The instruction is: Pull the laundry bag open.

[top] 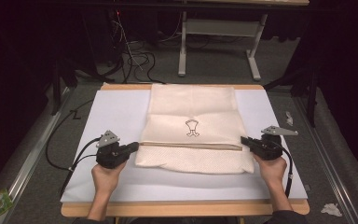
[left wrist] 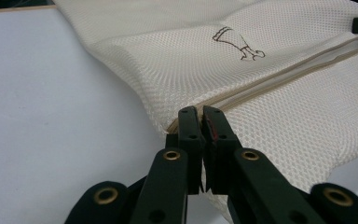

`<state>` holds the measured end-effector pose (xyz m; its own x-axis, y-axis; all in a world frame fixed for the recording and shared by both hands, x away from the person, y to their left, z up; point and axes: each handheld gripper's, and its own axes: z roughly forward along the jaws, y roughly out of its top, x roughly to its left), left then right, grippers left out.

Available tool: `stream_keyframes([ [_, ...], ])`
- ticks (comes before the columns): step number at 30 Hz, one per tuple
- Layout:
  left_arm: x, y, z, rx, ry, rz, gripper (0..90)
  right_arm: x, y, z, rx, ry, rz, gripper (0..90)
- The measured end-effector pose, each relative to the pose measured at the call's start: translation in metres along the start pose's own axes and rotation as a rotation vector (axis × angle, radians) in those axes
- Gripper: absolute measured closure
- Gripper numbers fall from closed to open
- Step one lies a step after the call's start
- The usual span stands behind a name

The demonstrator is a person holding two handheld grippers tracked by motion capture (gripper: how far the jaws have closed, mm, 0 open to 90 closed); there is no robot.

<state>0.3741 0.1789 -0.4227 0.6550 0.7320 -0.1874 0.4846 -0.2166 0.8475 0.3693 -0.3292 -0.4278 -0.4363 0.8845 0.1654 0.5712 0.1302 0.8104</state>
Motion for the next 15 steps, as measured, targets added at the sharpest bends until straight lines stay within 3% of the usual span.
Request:
stream_keyframes([
  [15, 0.0003, 0.0021, -0.004, 0.006, 0.013, 0.013, 86.9, -0.0032, -0.0001, -0.0001, 0.005, -0.002, -0.002, 87.8],
])
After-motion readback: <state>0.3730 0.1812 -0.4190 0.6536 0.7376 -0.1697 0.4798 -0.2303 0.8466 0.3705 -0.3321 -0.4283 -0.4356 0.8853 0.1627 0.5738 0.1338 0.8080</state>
